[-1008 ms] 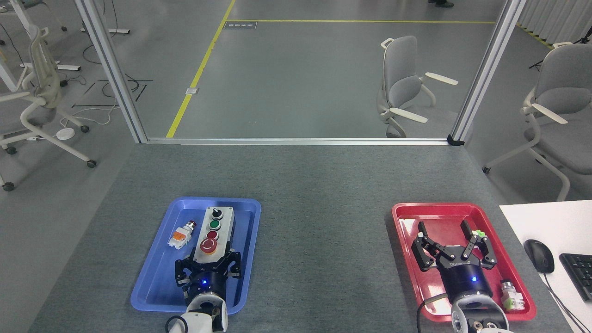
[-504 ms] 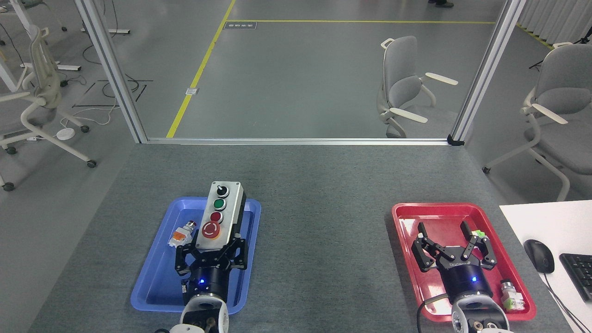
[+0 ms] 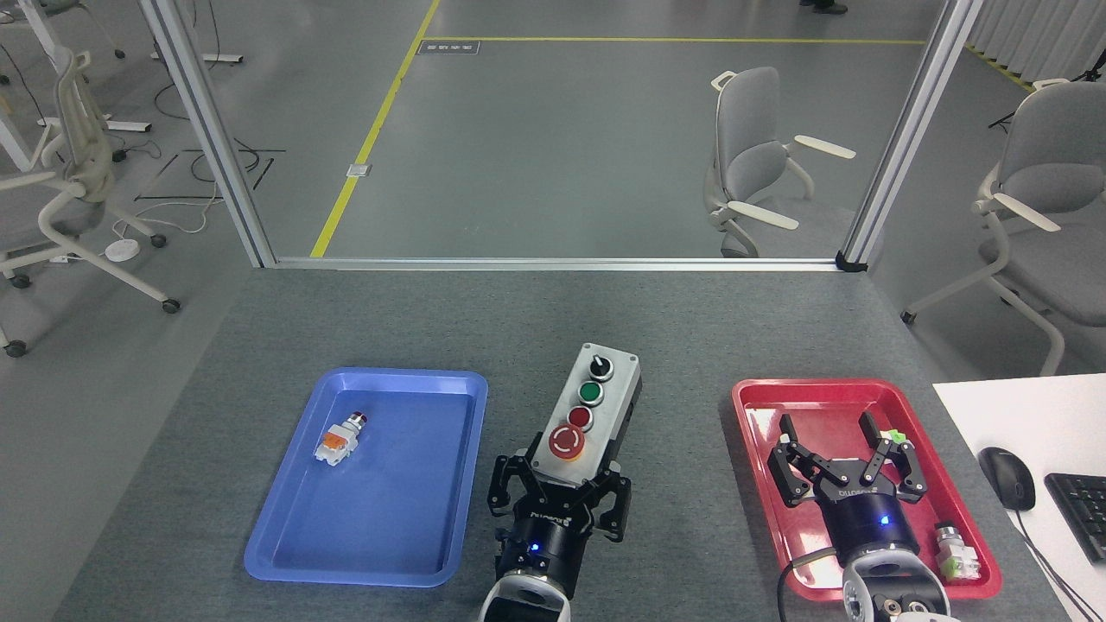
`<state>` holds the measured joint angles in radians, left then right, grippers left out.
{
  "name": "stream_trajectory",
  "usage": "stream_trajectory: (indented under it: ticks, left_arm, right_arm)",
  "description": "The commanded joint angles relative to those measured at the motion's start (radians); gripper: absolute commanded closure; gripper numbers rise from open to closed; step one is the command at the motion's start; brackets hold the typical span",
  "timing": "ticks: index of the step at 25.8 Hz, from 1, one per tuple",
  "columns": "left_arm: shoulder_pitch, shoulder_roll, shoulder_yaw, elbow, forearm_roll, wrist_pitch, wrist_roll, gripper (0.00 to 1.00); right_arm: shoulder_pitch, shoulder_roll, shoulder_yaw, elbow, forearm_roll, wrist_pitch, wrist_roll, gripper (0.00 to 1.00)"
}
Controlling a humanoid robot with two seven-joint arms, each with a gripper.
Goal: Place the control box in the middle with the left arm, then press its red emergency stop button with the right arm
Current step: 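Lift the control box out of the blue tray toward the table middle, then lower the control box onto the table between the trays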
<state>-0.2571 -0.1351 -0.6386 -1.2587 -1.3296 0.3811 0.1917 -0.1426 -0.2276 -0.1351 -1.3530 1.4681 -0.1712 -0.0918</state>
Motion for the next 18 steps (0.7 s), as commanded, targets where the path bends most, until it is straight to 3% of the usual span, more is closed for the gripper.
stream_trajectory:
  ticks: [1, 10, 18]
  left_arm:
    - [-0.031, -0.005, -0.116, 0.093, 0.004, 0.005, 0.002, 1.00]
    - [-0.125, -0.006, -0.274, 0.258, 0.004, -0.019, -0.014, 1.00]
    - [-0.189, -0.006, -0.280, 0.360, 0.004, -0.077, -0.066, 1.00]
  right_arm:
    - [0.000, 0.001, 0.000, 0.000, 0.000, -0.001, 0.000, 0.00]
    - [0.001, -0.001, 0.002, 0.002, 0.000, -0.001, 0.000, 0.00]
    - [0.003, -0.002, 0.002, 0.002, 0.000, -0.001, 0.000, 0.00]
